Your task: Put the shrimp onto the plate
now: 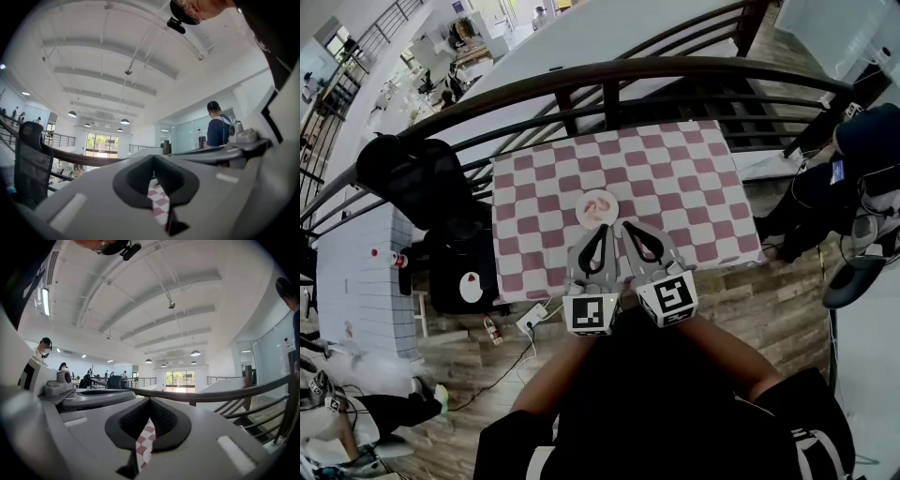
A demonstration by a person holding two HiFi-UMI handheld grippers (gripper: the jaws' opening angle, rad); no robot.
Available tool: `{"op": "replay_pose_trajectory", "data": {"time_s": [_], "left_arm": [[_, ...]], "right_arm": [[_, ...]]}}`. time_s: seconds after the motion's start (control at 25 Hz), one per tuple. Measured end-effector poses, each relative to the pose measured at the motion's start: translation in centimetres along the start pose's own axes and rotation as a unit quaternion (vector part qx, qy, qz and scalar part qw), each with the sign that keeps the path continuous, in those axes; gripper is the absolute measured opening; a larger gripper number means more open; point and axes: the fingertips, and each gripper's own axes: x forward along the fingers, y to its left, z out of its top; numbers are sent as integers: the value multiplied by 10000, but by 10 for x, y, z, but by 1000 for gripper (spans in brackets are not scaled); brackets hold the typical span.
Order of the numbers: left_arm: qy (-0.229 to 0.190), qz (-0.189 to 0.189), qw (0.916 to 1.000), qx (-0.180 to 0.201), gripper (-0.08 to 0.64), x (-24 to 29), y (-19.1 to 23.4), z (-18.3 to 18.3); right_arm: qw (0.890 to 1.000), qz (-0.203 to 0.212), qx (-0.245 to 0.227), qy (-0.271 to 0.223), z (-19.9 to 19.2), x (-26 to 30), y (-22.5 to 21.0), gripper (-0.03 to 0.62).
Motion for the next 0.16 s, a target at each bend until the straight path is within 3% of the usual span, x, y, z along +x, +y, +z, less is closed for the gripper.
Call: {"op": "replay_pose_trajectory", "data": {"time_s": [0.16], "left_arm": [[88, 111, 9999, 8, 8, 4, 12, 1]], "right_arm": [[10000, 29, -61, -62, 8, 5, 4, -3]]}}
